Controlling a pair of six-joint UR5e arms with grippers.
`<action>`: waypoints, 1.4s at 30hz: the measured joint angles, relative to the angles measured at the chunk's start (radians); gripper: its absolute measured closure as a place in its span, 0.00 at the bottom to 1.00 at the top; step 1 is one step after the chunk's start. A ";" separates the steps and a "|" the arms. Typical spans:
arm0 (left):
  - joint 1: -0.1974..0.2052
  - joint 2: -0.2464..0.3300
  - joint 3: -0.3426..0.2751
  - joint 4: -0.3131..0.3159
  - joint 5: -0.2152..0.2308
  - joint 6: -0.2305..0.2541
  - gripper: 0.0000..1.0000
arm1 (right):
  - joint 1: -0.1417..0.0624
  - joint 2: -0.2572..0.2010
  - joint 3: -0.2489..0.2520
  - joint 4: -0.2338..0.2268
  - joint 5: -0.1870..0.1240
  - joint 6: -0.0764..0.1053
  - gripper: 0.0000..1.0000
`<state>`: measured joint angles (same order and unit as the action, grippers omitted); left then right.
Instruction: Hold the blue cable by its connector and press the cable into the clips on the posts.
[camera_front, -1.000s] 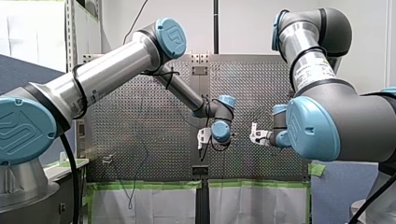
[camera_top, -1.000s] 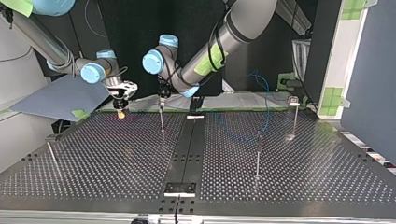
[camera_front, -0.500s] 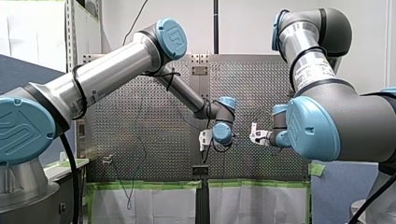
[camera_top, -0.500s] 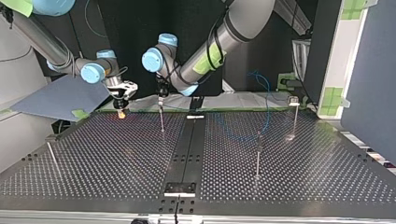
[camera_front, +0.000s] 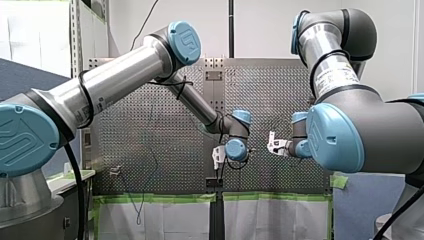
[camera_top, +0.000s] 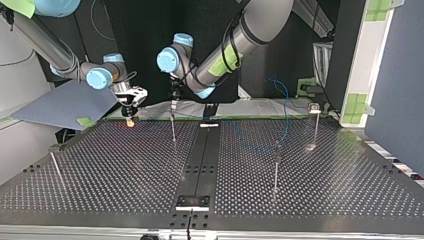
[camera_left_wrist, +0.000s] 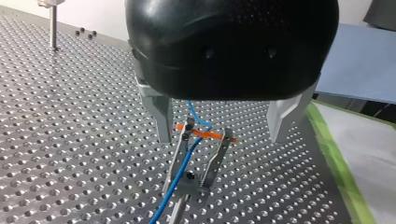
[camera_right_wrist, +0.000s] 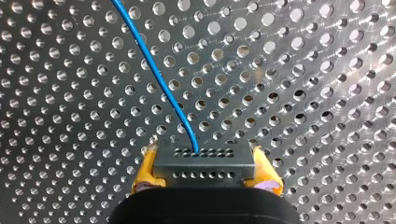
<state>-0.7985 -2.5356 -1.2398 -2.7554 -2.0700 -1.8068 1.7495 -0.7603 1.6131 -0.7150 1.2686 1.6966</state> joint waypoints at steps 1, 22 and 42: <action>0.000 0.000 0.000 0.007 0.001 -0.001 0.00 | 0.000 0.000 0.000 0.000 0.000 0.000 1.00; 0.006 -0.001 -0.001 0.035 -0.003 -0.001 0.00 | 0.000 0.000 0.000 0.000 0.000 0.001 1.00; -0.002 0.032 -0.049 0.015 -0.040 0.003 0.00 | -0.006 0.000 0.000 0.001 -0.001 0.000 1.00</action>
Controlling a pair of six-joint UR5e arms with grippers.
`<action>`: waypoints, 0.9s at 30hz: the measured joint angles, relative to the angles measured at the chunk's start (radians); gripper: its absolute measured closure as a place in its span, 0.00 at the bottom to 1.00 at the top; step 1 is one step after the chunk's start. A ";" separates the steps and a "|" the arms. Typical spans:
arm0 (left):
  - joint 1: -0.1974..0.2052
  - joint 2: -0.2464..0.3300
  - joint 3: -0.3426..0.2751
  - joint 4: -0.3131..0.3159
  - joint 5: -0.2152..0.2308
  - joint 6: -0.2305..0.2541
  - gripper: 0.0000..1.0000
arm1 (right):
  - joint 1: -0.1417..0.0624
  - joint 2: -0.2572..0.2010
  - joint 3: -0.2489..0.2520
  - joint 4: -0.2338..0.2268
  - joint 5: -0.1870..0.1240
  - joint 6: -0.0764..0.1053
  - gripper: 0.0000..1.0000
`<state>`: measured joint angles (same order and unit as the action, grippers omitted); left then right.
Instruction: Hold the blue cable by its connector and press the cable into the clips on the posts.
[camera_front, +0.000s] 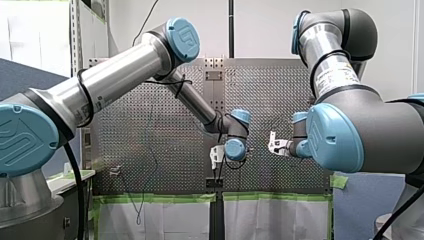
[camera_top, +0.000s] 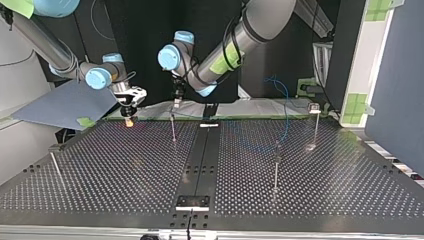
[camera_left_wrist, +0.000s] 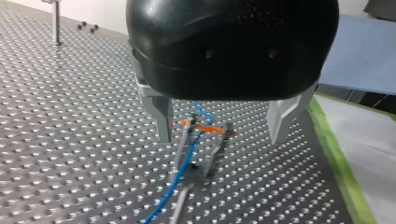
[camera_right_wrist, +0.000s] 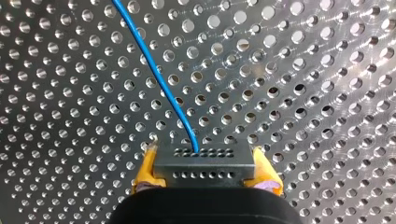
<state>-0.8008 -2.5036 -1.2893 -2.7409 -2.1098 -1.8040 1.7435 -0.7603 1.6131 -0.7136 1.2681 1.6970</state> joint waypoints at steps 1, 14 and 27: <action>0.001 0.007 -0.008 0.007 -0.001 0.000 0.00 | 0.000 0.000 0.000 0.000 0.000 0.000 1.00; -0.006 0.131 -0.133 0.131 -0.081 -0.018 0.00 | -0.002 0.000 0.000 0.001 0.000 0.001 1.00; -0.027 0.242 -0.243 0.241 -0.169 -0.071 0.00 | -0.002 0.000 0.000 0.003 0.000 0.005 1.00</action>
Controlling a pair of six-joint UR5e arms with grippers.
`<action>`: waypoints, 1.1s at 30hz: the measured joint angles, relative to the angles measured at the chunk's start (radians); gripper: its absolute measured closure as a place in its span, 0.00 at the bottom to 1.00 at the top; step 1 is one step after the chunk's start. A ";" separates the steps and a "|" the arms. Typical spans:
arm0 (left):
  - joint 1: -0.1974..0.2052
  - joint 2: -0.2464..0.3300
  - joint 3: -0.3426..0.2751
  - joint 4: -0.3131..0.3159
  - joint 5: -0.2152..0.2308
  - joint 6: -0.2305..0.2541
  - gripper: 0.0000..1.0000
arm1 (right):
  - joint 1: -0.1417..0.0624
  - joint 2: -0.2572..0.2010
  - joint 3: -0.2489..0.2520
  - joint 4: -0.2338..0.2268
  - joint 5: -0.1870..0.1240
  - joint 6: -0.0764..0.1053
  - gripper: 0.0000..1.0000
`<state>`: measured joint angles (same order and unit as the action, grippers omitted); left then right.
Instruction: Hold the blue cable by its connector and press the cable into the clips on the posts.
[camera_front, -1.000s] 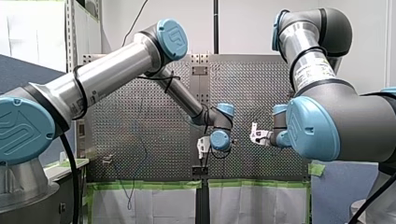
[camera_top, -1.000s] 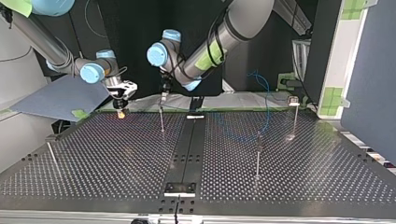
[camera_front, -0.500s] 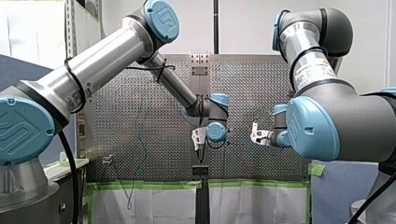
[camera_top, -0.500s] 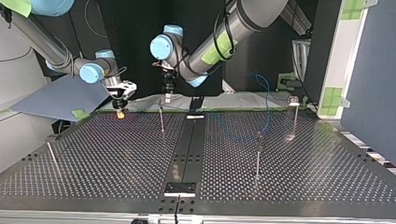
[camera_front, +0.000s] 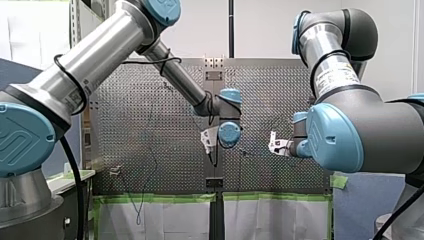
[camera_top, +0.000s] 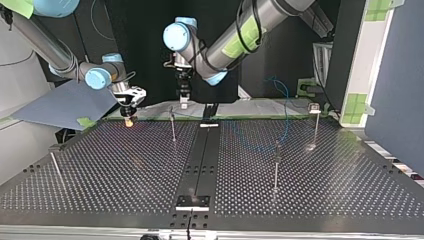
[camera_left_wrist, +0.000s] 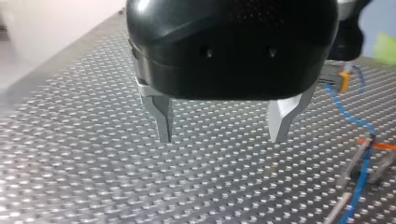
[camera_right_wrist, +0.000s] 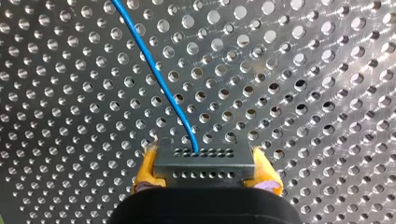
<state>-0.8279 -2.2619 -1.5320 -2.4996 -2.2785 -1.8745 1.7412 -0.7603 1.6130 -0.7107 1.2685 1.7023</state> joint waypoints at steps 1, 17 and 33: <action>-0.002 0.008 -0.008 0.007 -0.006 -0.003 0.00 | 0.000 0.000 0.000 0.000 0.000 0.001 1.00; -0.036 0.152 -0.152 0.152 -0.044 -0.034 0.00 | -0.002 0.000 0.000 0.000 -0.007 0.004 1.00; -0.060 0.281 -0.282 0.279 -0.077 -0.069 0.00 | -0.003 0.000 0.000 0.019 -0.007 -0.001 1.00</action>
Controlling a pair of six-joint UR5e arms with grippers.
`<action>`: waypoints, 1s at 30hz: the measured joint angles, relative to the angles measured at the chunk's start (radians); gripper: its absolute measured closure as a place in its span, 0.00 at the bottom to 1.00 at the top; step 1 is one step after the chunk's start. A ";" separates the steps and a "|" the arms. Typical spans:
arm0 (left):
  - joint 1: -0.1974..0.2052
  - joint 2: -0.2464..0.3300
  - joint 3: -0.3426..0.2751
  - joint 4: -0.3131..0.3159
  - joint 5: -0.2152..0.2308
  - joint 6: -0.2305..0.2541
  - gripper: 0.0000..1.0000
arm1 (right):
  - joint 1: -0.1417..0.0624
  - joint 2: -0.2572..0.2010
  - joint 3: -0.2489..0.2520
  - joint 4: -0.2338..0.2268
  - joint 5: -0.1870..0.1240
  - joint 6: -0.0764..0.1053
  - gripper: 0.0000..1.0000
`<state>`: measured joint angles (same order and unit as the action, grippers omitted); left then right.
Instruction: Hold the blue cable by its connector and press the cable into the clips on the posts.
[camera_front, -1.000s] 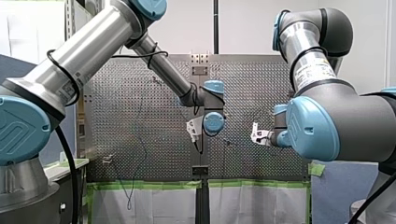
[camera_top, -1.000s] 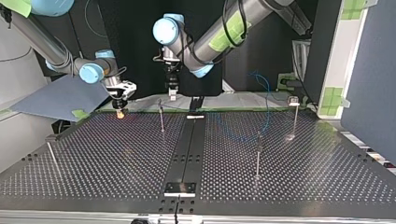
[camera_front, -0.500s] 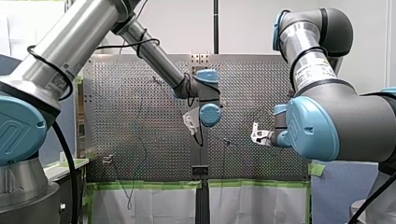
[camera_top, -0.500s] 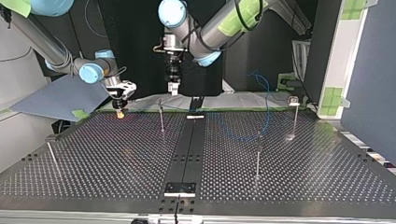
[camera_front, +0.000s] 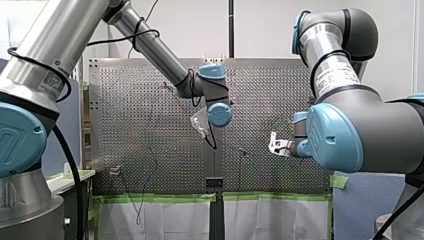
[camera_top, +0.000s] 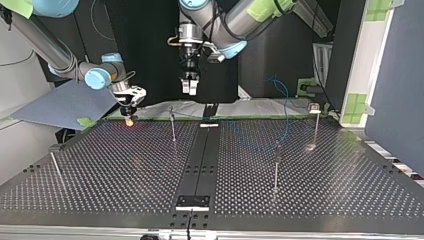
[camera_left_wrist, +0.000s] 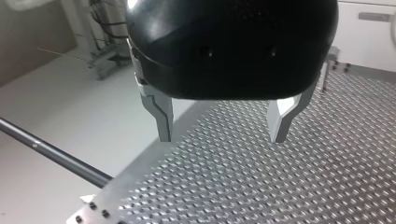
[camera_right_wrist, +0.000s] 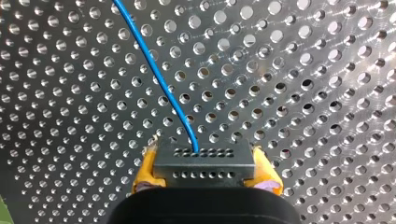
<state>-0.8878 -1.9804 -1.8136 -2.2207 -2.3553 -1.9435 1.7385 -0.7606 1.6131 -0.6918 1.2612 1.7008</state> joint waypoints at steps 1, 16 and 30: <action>-0.001 0.008 -0.008 0.002 0.001 -0.004 0.00 | -0.001 0.000 0.000 0.003 0.000 -0.001 1.00; 0.005 0.143 -0.143 -0.071 0.043 -0.119 0.00 | -0.003 -0.005 -0.011 0.052 0.011 -0.024 1.00; 0.019 0.207 -0.280 -0.079 0.084 -0.160 0.00 | -0.014 -0.100 -0.012 0.109 0.052 -0.027 1.00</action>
<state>-0.8686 -1.7739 -2.0938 -2.2993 -2.2709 -2.1037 1.7244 -0.8605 1.6012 -0.5833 1.3130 1.6740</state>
